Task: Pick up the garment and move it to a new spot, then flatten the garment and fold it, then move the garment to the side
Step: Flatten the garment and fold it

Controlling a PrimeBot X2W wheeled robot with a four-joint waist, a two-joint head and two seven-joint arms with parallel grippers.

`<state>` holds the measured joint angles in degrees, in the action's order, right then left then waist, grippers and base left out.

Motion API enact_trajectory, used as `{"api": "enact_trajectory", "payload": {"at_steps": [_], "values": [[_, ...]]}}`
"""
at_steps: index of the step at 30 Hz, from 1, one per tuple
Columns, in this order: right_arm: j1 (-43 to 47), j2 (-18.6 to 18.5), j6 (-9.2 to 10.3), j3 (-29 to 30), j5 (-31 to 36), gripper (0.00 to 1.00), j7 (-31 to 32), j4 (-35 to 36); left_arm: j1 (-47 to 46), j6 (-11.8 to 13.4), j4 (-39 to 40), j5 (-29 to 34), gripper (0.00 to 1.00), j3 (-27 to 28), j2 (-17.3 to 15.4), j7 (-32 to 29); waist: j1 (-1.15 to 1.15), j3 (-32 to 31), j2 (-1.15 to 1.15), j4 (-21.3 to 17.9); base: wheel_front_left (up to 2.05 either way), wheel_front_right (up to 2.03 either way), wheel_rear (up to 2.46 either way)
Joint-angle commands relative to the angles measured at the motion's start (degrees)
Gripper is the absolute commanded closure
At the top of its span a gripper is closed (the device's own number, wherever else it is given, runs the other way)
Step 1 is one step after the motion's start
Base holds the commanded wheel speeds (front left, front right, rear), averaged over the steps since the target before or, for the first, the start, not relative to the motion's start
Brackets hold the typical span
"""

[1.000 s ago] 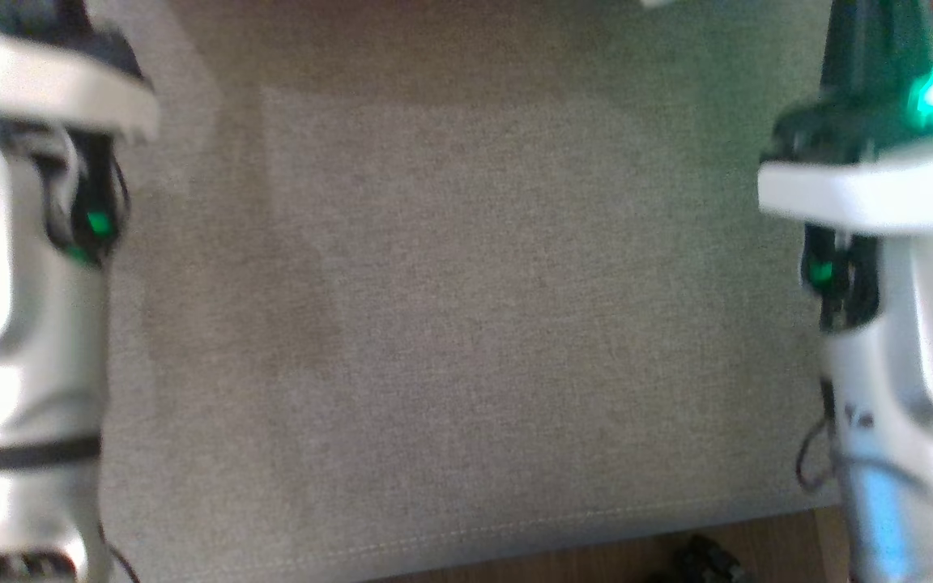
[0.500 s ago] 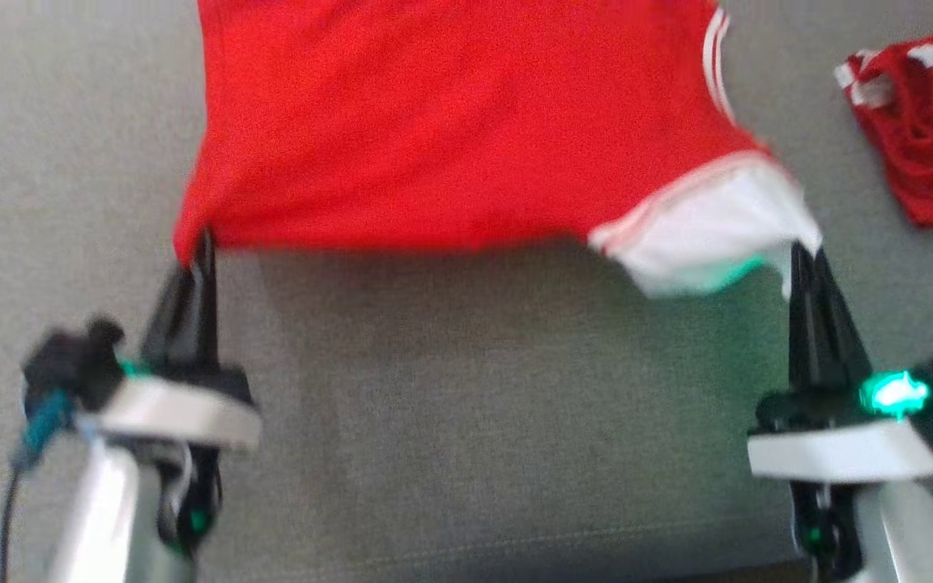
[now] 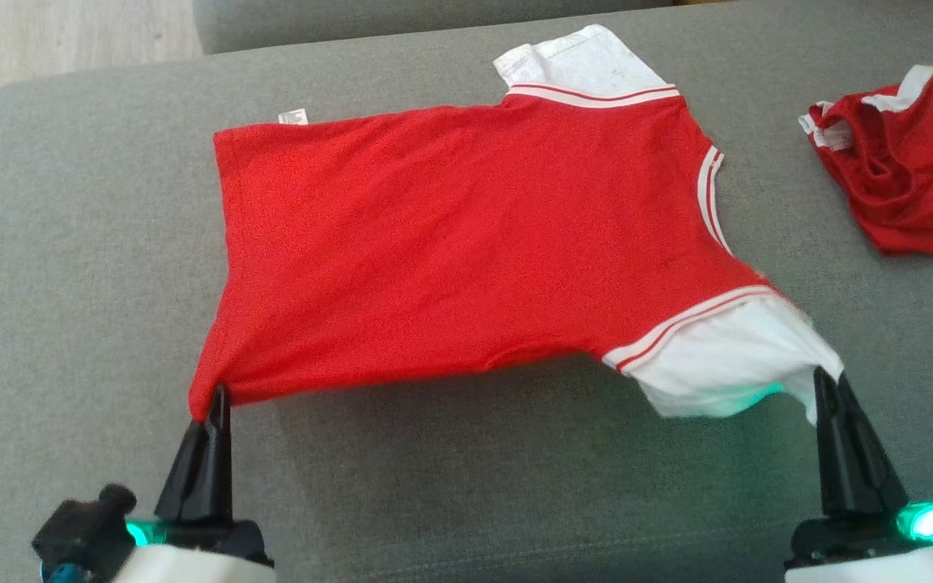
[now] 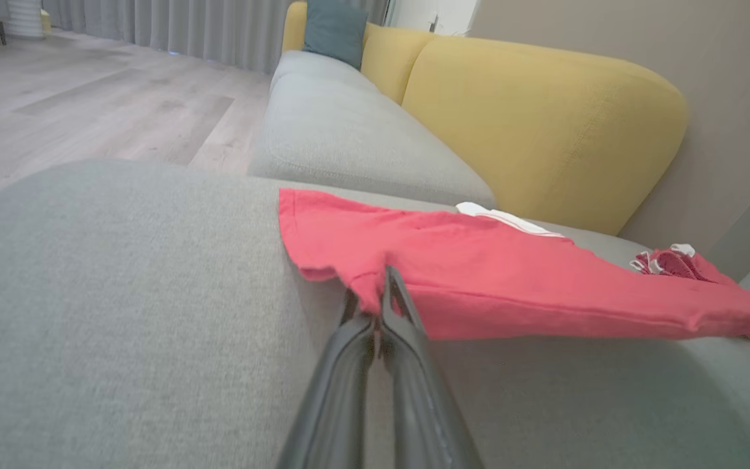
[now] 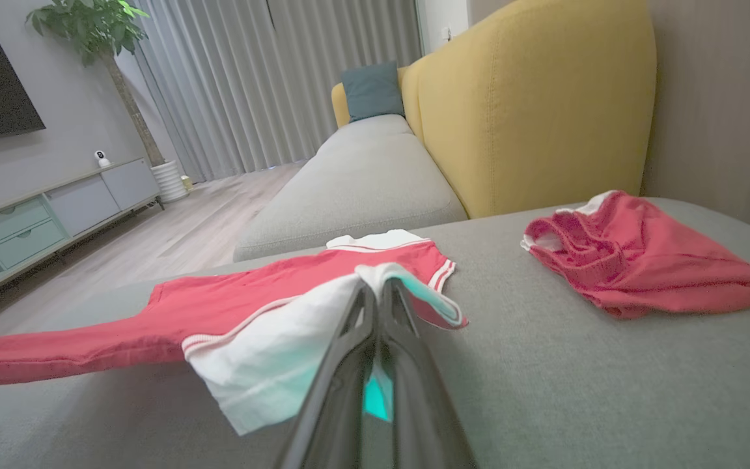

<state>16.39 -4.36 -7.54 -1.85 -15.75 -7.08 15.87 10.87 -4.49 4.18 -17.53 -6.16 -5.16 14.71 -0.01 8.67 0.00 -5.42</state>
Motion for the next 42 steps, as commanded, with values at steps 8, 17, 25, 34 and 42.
{"api": "enact_trajectory", "payload": {"at_steps": [8, 17, 25, 34, 42], "values": [[-3.7, -0.5, 0.05, -2.6, -3.0, 1.00, -1.5, -5.8, -1.7, 0.2, -2.6, -1.1, 1.00, 1.9, 0.2, 0.2, 0.01, 2.7, 0.00, -0.5, 0.00, 0.00, 0.00], [-9.2, -0.6, 0.05, -4.2, -3.5, 1.00, -3.9, -13.8, -5.9, -0.6, -5.7, -2.5, 1.00, 2.7, 0.4, 0.3, 0.01, 5.5, 0.00, -0.3, 0.00, 0.00, 0.00], [-16.5, -0.2, 0.05, -2.7, -1.9, 1.00, -5.5, -16.0, -12.7, -0.9, -8.9, -5.4, 1.00, 3.4, 1.0, 0.3, 0.01, 7.9, 0.00, -0.3, 0.00, 0.00, 0.00], [-31.5, 0.2, 0.05, -2.9, 0.6, 1.00, -6.8, -26.3, -25.9, -0.9, -19.3, -4.8, 1.00, 2.1, 0.8, -0.1, 0.01, 12.4, 0.00, 0.2, 0.00, 0.00, 0.00], [-40.0, 0.1, 0.05, -2.5, 1.0, 1.00, -7.3, -37.4, -29.6, -1.0, -23.3, -4.2, 1.00, 1.3, 0.8, 0.1, 0.01, 13.8, 0.00, 0.9, 0.00, 0.00, 0.00]]}}
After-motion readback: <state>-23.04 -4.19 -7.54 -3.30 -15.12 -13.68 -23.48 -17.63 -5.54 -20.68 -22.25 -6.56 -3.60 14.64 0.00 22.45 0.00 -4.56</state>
